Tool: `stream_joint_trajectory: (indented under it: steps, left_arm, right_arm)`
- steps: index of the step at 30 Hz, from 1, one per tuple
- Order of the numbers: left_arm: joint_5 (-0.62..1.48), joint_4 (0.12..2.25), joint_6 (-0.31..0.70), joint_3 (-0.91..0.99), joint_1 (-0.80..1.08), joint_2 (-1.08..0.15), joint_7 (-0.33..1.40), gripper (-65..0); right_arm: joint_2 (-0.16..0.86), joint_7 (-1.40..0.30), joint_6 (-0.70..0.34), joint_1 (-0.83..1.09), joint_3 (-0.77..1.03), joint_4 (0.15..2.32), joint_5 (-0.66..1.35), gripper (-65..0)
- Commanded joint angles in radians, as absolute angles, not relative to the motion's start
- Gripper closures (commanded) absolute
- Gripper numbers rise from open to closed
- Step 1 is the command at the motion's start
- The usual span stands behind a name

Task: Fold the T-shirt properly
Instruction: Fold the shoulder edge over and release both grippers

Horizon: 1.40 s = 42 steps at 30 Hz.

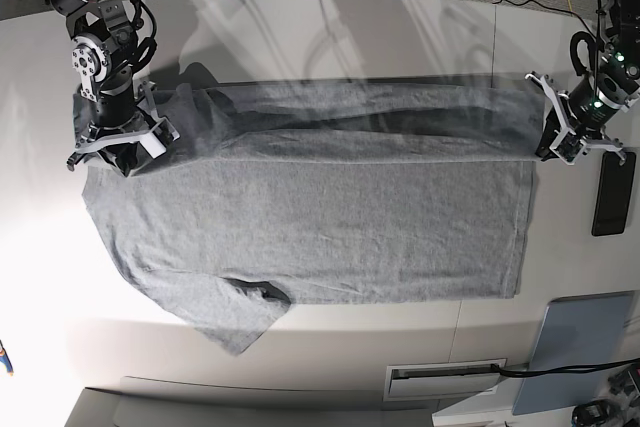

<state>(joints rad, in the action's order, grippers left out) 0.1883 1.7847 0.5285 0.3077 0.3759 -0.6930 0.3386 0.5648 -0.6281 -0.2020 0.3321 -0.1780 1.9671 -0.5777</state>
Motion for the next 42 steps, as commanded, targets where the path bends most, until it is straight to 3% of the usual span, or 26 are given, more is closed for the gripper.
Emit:
stream_joint_trajectory:
  steps: [1, 6, 9, 12, 14, 19, 24, 26, 28, 30, 33, 37, 42]
  left_arm:
    - [0.196, 1.798, 0.521, 0.316, 0.368, -0.712, 0.316, 0.0]
    - [0.196, 1.798, 0.518, 0.316, 0.368, -0.712, 0.313, -0.7]
    - [0.196, 1.798, 0.484, 0.316, 0.368, -0.712, 0.314, -9.5]
    - [0.196, 1.798, 0.446, 0.316, 0.368, -0.712, 0.314, -14.4]
    - [0.196, 1.798, 0.441, 0.316, 0.368, -0.712, 0.314, -15.0]
    - [0.197, 1.798, 0.442, 0.316, 0.368, -0.712, 0.314, -15.0]
    - [0.298, 1.798, 0.448, 0.316, 0.369, -0.712, 0.323, -14.7]
    - [0.339, 1.798, 0.466, 0.316, 0.369, -0.709, 0.334, -8.9]
    - [0.376, 1.798, 0.467, 0.316, 0.369, -0.688, 0.372, 0.0]
    - [0.383, 1.797, 0.467, 0.316, 0.369, -0.645, 0.414, 0.0]
    - [0.397, 1.782, 0.454, 0.316, 0.368, -0.583, 0.429, 0.0]
    - [0.456, 1.698, 0.446, 0.315, 0.342, -0.526, 0.400, 0.0]
    - [0.466, 1.537, 0.527, 0.315, 0.280, -0.473, 0.406, 0.0]
  right_arm:
    - [0.579, -0.622, -0.182, 0.324, -0.170, 1.981, -0.590, 0.0]
    - [0.579, -0.621, -0.182, 0.323, -0.170, 1.981, -0.525, 0.0]
    - [0.579, -0.621, -0.182, 0.323, -0.169, 1.981, -0.512, -0.8]
    - [0.579, -0.622, -0.182, 0.323, -0.169, 1.981, -0.511, -19.2]
    - [0.579, -0.621, -0.181, 0.323, -0.169, 1.981, -0.511, -23.7]
    - [0.579, -0.635, -0.177, 0.323, -0.169, 1.981, -0.512, -23.7]
    - [0.575, -0.696, 0.022, 0.324, -0.168, 1.981, -0.485, -23.5]
    - [0.562, -0.722, 0.061, 0.324, -0.165, 1.980, -0.464, -17.1]
    - [0.535, -0.723, 0.060, 0.324, -0.138, 1.962, -0.404, -6.3]
    - [0.504, -0.698, 0.060, 0.324, -0.092, 1.911, -0.357, 0.0]
    - [0.471, -0.663, 0.046, 0.323, -0.018, 1.834, -0.265, 0.0]
    - [0.457, -0.645, -0.052, 0.307, 0.027, 1.782, -0.167, 0.0]
    - [0.454, -0.647, -0.103, 0.273, 0.027, 1.662, -0.111, 0.0]
